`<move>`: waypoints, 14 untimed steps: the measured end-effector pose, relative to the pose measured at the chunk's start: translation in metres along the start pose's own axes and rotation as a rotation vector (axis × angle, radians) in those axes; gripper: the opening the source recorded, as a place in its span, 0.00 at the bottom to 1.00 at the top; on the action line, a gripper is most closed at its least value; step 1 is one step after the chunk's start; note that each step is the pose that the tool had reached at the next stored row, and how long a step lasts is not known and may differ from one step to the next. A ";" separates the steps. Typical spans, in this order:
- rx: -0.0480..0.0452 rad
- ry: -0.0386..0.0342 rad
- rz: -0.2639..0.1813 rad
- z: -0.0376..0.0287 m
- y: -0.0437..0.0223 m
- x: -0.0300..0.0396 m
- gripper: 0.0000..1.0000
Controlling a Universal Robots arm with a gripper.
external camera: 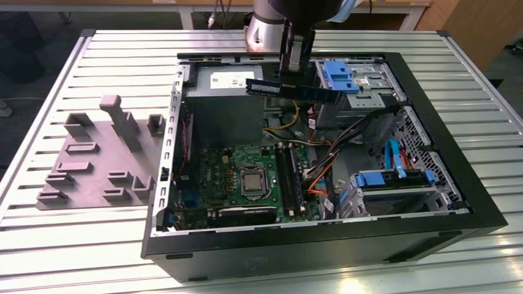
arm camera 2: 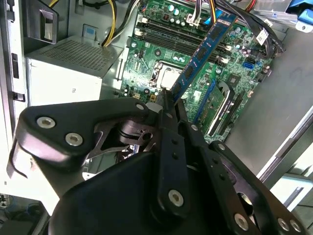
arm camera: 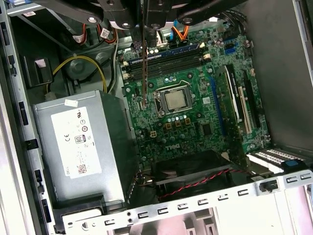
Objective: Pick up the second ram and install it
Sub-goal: 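Insert the second ram into the second slot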
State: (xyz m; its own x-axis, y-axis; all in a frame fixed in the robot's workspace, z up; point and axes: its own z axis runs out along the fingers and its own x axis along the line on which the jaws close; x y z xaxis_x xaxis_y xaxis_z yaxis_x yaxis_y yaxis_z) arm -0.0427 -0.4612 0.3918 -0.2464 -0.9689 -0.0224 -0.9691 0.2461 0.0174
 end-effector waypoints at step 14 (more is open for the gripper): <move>0.0012 -0.0009 0.052 0.0003 0.0000 0.0000 0.14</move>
State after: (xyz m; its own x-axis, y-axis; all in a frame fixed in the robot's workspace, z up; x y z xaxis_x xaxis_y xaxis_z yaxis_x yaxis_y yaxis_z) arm -0.0427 -0.4612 0.3914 -0.2963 -0.9548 -0.0224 -0.9550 0.2960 0.0174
